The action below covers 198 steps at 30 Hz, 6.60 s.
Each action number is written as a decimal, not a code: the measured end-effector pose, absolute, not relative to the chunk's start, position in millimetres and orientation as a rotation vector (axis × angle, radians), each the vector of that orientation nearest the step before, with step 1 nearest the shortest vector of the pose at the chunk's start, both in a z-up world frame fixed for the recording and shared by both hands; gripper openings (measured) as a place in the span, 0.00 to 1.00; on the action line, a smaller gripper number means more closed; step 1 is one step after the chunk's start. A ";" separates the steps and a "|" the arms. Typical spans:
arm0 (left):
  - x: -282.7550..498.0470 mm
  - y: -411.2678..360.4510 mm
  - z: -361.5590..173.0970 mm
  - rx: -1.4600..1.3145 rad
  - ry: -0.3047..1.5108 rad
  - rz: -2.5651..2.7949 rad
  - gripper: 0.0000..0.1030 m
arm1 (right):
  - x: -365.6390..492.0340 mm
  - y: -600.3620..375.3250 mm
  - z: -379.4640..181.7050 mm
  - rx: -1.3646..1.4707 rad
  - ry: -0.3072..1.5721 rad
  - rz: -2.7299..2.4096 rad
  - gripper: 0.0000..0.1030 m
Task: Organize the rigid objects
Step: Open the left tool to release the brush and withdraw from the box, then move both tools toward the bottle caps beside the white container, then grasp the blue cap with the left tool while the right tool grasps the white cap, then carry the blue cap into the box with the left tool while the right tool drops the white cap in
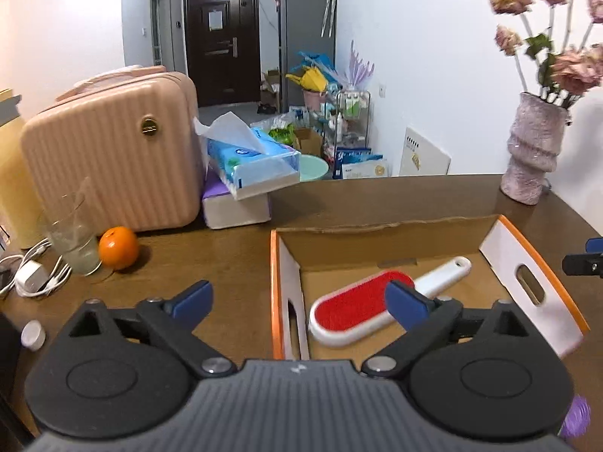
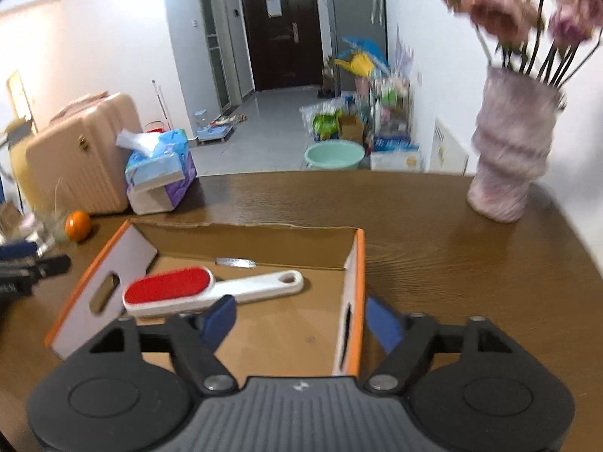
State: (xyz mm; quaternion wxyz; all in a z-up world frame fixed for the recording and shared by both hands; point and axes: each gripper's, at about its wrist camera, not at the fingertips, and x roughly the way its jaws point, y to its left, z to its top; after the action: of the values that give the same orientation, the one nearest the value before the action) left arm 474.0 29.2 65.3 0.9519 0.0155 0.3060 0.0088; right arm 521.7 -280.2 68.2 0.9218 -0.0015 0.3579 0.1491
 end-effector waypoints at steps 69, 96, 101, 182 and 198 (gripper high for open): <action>250.5 -15.8 -27.9 0.023 0.450 0.067 1.00 | 226.2 -286.0 -16.1 0.011 0.422 0.282 0.84; 315.3 45.0 -48.3 -0.060 0.589 0.063 0.80 | 340.9 -165.7 -17.8 -0.055 0.545 0.563 0.59; 300.1 46.1 -42.0 -0.064 0.549 0.055 0.82 | 361.6 -138.9 -23.7 -0.039 0.583 0.540 0.44; 242.1 -8.1 67.7 -0.027 0.301 -0.113 0.54 | 204.9 -263.3 38.6 -0.046 0.353 0.332 0.38; 604.0 15.5 16.3 0.035 0.753 0.002 0.54 | 591.6 -209.4 19.9 -0.270 0.694 0.198 0.38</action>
State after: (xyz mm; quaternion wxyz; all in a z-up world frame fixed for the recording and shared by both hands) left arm 604.0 15.5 16.3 0.9299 0.0171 0.3675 0.0010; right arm 591.6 -209.4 19.9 0.9267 -0.1315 0.3387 0.0964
